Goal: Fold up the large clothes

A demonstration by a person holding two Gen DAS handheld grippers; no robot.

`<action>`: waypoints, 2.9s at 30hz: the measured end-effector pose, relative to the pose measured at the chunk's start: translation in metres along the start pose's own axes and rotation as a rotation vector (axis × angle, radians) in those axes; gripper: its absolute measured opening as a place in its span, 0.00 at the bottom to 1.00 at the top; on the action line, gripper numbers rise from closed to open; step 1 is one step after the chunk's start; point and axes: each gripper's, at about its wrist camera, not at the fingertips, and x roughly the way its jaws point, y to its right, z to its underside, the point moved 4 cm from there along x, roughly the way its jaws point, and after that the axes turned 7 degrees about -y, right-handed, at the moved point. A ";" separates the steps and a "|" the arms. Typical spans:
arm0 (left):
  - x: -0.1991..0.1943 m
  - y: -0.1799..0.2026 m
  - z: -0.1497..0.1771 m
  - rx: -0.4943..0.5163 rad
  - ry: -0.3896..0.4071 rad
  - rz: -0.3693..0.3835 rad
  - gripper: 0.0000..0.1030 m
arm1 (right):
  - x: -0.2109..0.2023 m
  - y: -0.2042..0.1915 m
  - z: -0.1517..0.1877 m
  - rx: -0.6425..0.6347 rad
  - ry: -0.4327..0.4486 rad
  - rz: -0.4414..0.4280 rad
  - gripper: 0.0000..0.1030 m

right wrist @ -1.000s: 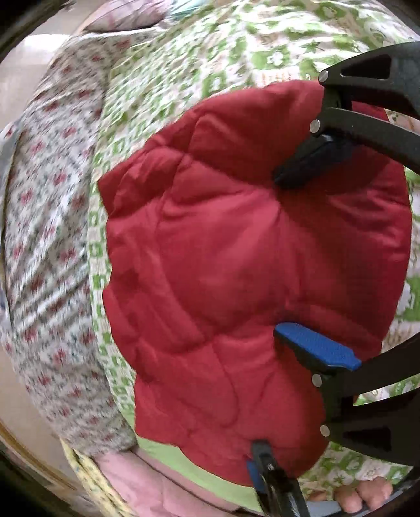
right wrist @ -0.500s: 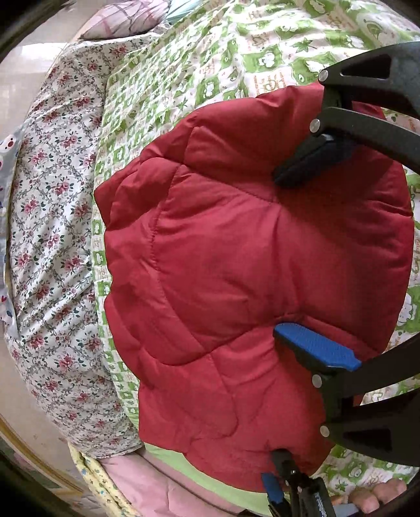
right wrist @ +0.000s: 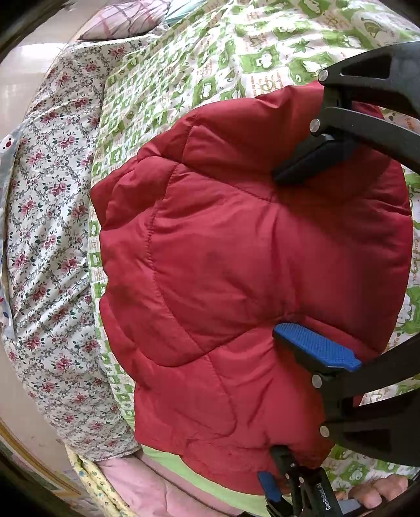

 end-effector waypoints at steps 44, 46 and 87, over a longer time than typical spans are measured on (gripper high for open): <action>0.072 -0.067 -0.105 -0.117 -0.102 -0.045 0.86 | 0.075 0.016 -0.112 0.069 -0.130 -0.073 0.88; 0.075 -0.067 -0.104 -0.112 -0.101 -0.050 0.87 | 0.062 0.015 -0.113 0.080 -0.105 -0.078 0.88; 0.023 -0.051 -0.021 -0.075 -0.056 -0.020 0.94 | 0.016 0.019 -0.023 0.058 -0.069 -0.088 0.90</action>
